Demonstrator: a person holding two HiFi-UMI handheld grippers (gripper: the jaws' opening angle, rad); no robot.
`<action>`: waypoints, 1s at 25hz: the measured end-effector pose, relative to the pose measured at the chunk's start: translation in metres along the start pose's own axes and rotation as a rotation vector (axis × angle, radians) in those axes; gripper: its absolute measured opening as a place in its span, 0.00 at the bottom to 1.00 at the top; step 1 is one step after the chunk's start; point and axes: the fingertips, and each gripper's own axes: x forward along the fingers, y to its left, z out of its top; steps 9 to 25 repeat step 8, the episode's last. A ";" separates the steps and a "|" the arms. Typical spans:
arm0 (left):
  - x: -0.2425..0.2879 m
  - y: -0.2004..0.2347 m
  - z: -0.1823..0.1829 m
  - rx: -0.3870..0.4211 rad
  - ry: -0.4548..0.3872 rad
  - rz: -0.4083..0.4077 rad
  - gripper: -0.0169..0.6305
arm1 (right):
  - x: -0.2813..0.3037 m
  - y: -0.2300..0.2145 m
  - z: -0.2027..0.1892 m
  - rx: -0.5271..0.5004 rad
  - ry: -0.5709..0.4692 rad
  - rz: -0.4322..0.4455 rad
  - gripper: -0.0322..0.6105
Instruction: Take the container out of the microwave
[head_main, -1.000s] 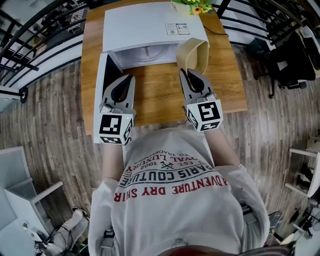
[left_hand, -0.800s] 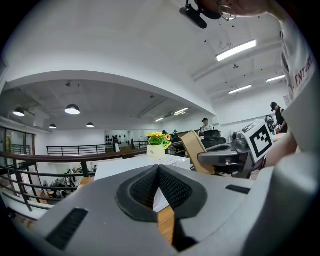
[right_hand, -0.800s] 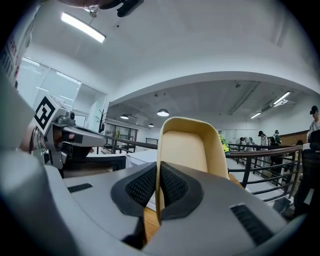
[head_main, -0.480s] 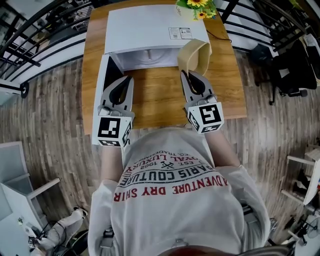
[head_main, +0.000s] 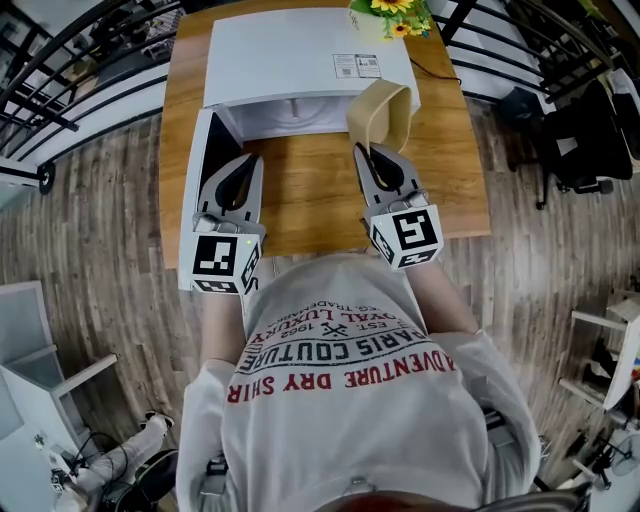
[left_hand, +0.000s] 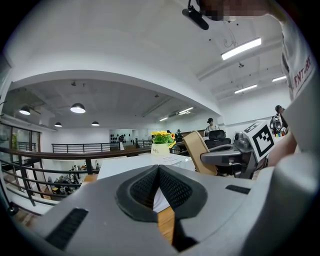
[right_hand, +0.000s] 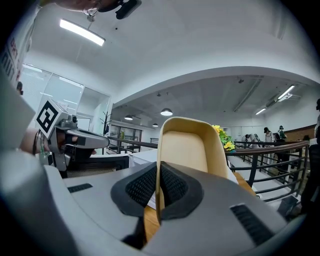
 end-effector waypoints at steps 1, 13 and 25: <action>0.001 0.000 0.000 -0.002 -0.001 0.001 0.05 | 0.000 -0.001 0.000 -0.001 0.001 -0.001 0.10; 0.002 0.002 -0.002 -0.013 -0.001 0.010 0.05 | -0.003 -0.007 -0.009 -0.008 0.027 -0.026 0.10; 0.002 0.002 -0.002 -0.013 -0.001 0.010 0.05 | -0.003 -0.007 -0.009 -0.008 0.027 -0.026 0.10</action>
